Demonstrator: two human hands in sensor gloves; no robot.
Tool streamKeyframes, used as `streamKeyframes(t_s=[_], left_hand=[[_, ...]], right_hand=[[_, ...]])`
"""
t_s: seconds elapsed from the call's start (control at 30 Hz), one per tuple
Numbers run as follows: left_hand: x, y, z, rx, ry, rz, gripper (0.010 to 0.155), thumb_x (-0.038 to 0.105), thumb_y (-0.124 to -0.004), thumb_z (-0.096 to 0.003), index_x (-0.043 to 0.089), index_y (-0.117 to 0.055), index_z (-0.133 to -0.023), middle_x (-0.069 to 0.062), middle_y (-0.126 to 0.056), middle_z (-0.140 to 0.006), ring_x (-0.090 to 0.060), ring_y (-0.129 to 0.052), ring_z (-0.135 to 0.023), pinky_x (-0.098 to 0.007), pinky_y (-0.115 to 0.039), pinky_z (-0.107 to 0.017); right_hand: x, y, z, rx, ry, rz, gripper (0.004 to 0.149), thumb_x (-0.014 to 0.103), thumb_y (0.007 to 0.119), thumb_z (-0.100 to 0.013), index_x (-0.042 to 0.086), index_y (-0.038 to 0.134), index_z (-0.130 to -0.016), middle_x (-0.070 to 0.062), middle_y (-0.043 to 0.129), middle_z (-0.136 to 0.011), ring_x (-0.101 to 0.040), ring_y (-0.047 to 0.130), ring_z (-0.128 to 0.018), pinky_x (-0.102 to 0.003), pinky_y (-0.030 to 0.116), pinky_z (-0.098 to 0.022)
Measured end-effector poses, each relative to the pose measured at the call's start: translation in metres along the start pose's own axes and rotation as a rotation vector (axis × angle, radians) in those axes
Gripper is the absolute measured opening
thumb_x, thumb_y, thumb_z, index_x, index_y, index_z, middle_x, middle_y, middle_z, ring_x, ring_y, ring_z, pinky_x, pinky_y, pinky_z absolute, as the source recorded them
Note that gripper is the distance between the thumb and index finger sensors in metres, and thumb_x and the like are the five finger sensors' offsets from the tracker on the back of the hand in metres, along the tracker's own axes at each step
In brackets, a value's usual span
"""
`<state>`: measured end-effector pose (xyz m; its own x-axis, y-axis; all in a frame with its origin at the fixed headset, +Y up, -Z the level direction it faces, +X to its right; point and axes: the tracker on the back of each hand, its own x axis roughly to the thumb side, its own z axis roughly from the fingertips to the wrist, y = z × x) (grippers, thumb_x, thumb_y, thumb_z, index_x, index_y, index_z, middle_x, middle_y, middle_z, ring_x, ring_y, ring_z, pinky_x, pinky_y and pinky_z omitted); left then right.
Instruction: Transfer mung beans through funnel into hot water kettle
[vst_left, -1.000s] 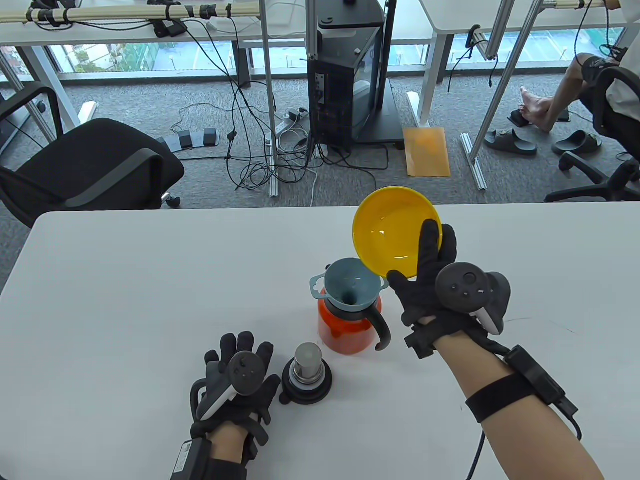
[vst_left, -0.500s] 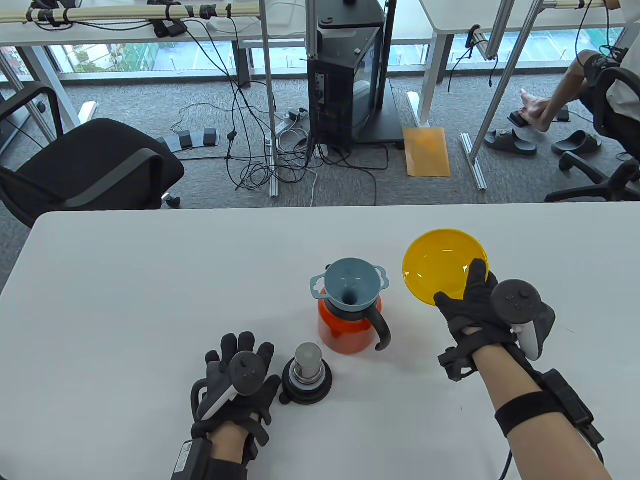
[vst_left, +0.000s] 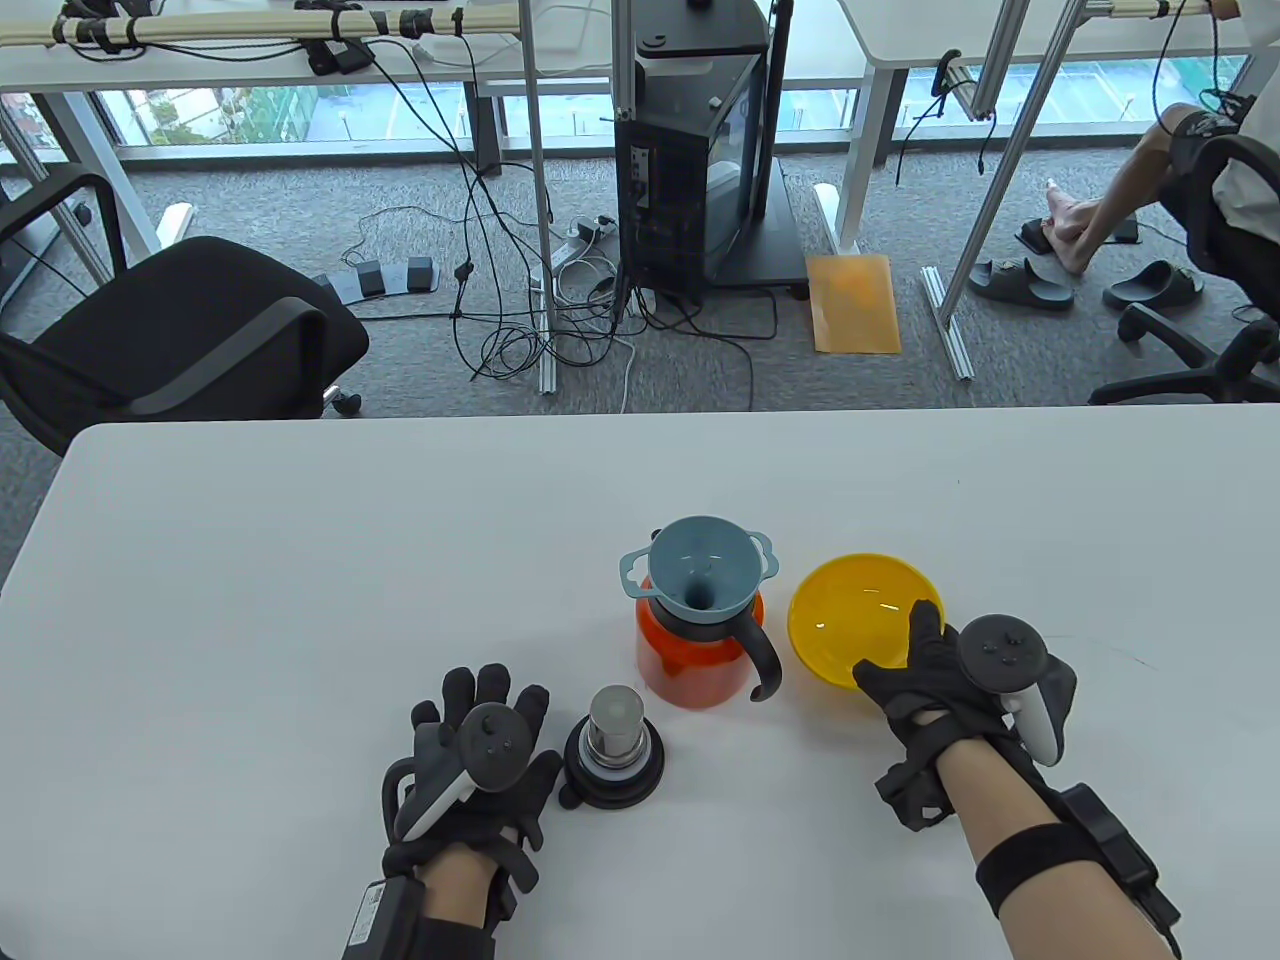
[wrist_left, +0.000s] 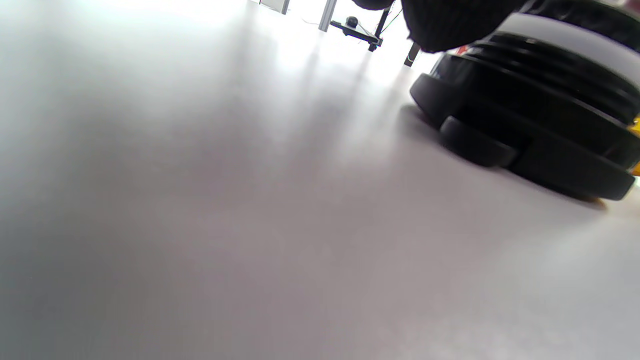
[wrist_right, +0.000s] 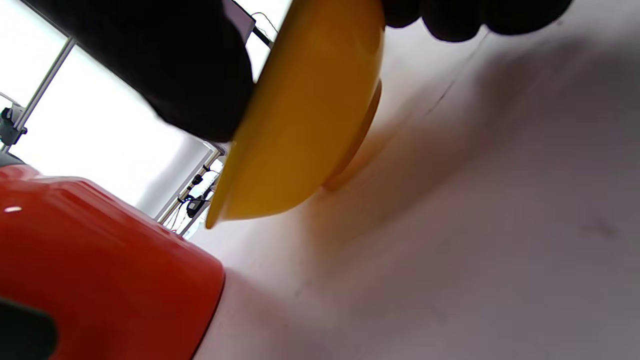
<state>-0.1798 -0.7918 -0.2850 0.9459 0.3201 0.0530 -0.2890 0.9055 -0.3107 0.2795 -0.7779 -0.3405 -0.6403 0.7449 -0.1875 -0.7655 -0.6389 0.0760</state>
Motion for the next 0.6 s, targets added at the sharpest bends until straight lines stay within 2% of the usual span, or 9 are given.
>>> streamKeyframes(t_s=[0.17,0.23,0.27,0.4,0.6], left_hand=[[0.000,0.000,0.000,-0.003,-0.003,0.002,0.072,0.051,-0.069,-0.0484,0.033,-0.035,-0.109,-0.004,-0.005,-0.115,-0.039,0.004,-0.102,-0.068,-0.007,-0.070],[0.000,0.000,0.000,-0.004,-0.002,0.002,0.072,0.051,-0.069,-0.0485,0.033,-0.035,-0.109,-0.004,-0.005,-0.115,-0.039,0.004,-0.102,-0.068,-0.007,-0.070],[0.000,0.000,0.000,-0.004,-0.002,0.002,0.072,0.052,-0.069,-0.0485,0.033,-0.035,-0.109,-0.004,-0.005,-0.115,-0.039,0.004,-0.102,-0.068,-0.007,-0.070],[0.000,0.000,0.000,-0.006,-0.001,0.003,0.072,0.051,-0.069,-0.0485,0.033,-0.035,-0.109,-0.004,-0.005,-0.115,-0.039,0.004,-0.102,-0.068,-0.007,-0.070],[0.000,0.000,0.000,-0.006,-0.002,0.003,0.072,0.052,-0.069,-0.0484,0.033,-0.035,-0.109,-0.004,-0.005,-0.115,-0.039,0.004,-0.102,-0.068,-0.007,-0.070]], right_hand=[[-0.003,0.001,-0.001,0.012,0.045,0.025,0.096,0.041,0.090,-0.046,-0.006,0.030,-0.106,-0.043,0.032,-0.099,-0.070,0.036,-0.082,-0.072,0.044,-0.051],[-0.004,0.000,-0.001,0.038,0.074,0.064,0.095,0.044,0.087,-0.047,-0.007,0.033,-0.107,-0.044,0.028,-0.099,-0.071,0.031,-0.083,-0.071,0.043,-0.052],[-0.004,-0.001,-0.001,0.042,0.078,0.070,0.095,0.044,0.086,-0.048,-0.007,0.031,-0.107,-0.045,0.020,-0.099,-0.072,0.026,-0.083,-0.072,0.042,-0.052],[-0.003,-0.007,0.000,-0.005,0.064,0.068,0.094,0.044,0.084,-0.049,-0.003,0.029,-0.109,-0.043,0.004,-0.097,-0.071,0.012,-0.082,-0.075,0.035,-0.053],[0.023,-0.022,0.002,-0.022,-0.032,0.073,0.092,0.043,0.085,-0.049,0.002,0.029,-0.110,-0.039,0.001,-0.098,-0.069,0.007,-0.083,-0.075,0.031,-0.054]])
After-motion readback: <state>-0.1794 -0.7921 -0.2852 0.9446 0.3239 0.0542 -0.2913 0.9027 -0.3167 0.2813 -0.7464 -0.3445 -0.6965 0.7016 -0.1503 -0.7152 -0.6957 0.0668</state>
